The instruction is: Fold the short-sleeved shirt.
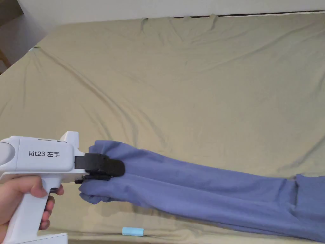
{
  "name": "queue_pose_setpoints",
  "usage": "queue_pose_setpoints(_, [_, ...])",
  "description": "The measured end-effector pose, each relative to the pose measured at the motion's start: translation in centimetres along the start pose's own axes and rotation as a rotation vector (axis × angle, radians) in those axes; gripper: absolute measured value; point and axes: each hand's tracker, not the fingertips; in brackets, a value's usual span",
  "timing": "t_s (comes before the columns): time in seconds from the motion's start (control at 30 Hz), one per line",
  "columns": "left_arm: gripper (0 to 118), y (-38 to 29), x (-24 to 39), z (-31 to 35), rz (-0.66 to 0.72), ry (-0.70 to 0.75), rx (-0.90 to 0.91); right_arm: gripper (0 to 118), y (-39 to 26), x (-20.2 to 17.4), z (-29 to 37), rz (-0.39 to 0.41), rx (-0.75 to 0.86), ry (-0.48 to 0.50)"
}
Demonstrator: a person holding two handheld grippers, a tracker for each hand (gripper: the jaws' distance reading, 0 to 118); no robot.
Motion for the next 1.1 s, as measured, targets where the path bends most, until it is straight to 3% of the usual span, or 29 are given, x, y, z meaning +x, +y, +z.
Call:
queue_pose_setpoints(0.1, [7,0.6,-1.9,1.5,0.044,0.192,-0.057,0,0.3,0.0,0.5,-0.011,0.015,0.031])
queue_pose_setpoints(0.23, [7,1.0,-0.2,1.5,0.06,0.302,-0.114,0,0.8,0.0,0.8,-0.039,0.029,0.072])
queue_pose_setpoints(0.4, [7,0.5,7.9,-1.3,-0.027,0.319,-0.101,0,1.4,-0.4,1.0,-0.052,0.046,0.127])
queue_pose_setpoints(0.63, [8,-1.1,15.3,-10.2,-0.145,0.324,-0.258,0,2.0,-0.6,1.0,-0.071,0.07,0.182])
queue_pose_setpoints(0.67, [8,-1.5,15.9,-11.7,-0.127,0.307,-0.273,0,0.2,2.3,-2.1,-0.08,0.075,0.187])
queue_pose_setpoints(0.73, [11,-2.0,16.2,-14.0,-0.123,0.291,-0.28,0,0.2,2.6,-2.2,-0.092,0.077,0.195])
queue_pose_setpoints(0.87, [93,-3.9,18.3,-17.8,-0.045,0.223,-0.276,0,-0.4,3.2,-2.8,-0.078,0.048,0.181])
queue_pose_setpoints(0.9, [93,-4.1,19.4,-17.9,-0.065,0.18,-0.295,0,-0.5,3.4,-2.9,-0.093,0.039,0.181])
queue_pose_setpoints(0.93, [92,-4.2,20.3,-17.5,-0.085,0.145,-0.295,0,-0.6,3.7,-3.1,-0.113,0.03,0.188])
queue_pose_setpoints(0.97, [84,-3.6,20.8,-16.8,-0.122,0.085,-0.286,0,-0.6,3.9,-3.1,-0.134,0.023,0.195])
queue_pose_setpoints(1.0, [62,-3.5,21.5,-15.2,-0.169,0.02,-0.254,0,-0.8,3.9,-3.2,-0.145,0.021,0.199])
queue_pose_setpoints(1.03, [25,-3.5,22.1,-14.1,-0.217,-0.018,-0.217,0,-0.8,4.0,-3.2,-0.147,0.019,0.202])
queue_pose_setpoints(1.07, [0,-3.5,22.1,-13.2,-0.228,0.036,-0.168,0,-0.8,3.9,-3.2,-0.147,0.018,0.205])
queue_pose_setpoints(1.1, [0,-3.7,22.2,-12.3,-0.242,0.131,-0.133,0,-0.8,3.8,-3.2,-0.144,0.018,0.21])
